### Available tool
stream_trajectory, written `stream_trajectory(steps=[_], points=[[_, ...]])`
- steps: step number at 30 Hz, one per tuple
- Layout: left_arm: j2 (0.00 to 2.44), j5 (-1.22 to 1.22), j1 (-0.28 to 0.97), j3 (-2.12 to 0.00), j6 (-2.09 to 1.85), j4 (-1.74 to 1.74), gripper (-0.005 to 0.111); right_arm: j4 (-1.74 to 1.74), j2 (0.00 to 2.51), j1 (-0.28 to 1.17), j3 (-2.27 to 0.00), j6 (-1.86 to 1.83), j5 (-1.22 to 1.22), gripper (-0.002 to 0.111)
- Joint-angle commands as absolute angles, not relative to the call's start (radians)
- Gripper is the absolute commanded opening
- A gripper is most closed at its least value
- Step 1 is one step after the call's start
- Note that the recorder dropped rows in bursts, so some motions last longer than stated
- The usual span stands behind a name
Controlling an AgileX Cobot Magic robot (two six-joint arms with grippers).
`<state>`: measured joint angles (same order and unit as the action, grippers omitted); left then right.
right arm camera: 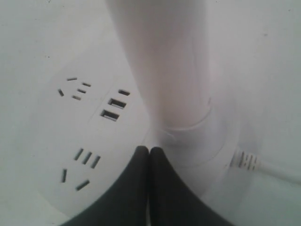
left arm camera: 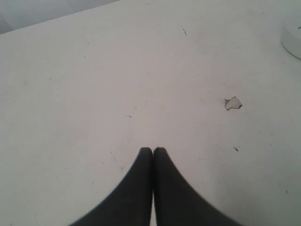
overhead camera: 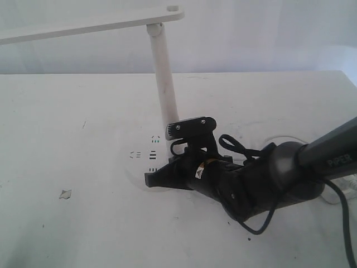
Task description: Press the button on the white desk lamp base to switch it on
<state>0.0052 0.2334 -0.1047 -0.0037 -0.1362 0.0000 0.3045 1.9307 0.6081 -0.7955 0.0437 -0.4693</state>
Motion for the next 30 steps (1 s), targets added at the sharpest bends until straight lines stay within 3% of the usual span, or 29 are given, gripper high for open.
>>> stream_trajectory(steps=[1, 30], points=[[0.000, 0.232, -0.106, 0.000, -0.135, -0.010, 0.000, 0.321, 1.933, 0.608, -0.801, 0.020, -0.415, 0.000], [0.000, 0.232, -0.106, 0.000, -0.135, -0.010, 0.000, 0.279, 1.933, 0.608, -0.801, -0.006, -0.217, 0.000]])
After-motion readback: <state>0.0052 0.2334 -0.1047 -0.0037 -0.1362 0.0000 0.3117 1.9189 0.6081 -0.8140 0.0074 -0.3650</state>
